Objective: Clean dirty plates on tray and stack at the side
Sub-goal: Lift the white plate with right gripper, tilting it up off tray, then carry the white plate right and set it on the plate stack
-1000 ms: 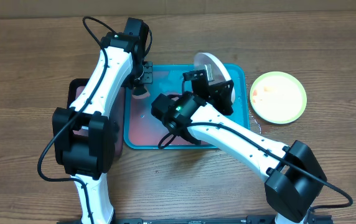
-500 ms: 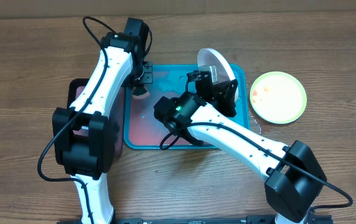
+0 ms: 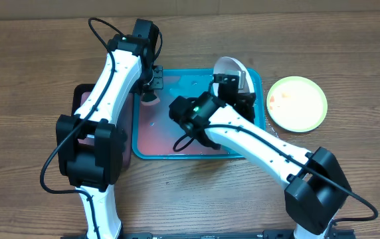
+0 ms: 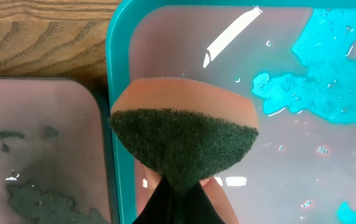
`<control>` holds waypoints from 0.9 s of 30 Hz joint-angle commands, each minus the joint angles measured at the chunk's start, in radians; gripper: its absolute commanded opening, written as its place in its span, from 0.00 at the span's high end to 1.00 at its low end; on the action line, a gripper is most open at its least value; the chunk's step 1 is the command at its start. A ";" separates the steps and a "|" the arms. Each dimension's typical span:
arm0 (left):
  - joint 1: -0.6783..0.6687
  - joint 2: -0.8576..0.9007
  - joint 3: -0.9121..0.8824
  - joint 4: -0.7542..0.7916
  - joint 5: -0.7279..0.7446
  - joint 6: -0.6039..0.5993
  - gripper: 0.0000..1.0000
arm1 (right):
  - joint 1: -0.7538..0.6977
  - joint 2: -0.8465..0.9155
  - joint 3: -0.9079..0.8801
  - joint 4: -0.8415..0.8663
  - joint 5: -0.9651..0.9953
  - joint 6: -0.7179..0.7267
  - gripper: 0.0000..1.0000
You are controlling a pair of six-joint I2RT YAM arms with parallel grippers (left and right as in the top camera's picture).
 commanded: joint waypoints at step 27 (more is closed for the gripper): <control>-0.006 0.009 -0.006 0.011 0.012 -0.010 0.96 | -0.464 -0.084 0.022 0.422 -1.077 -0.612 0.96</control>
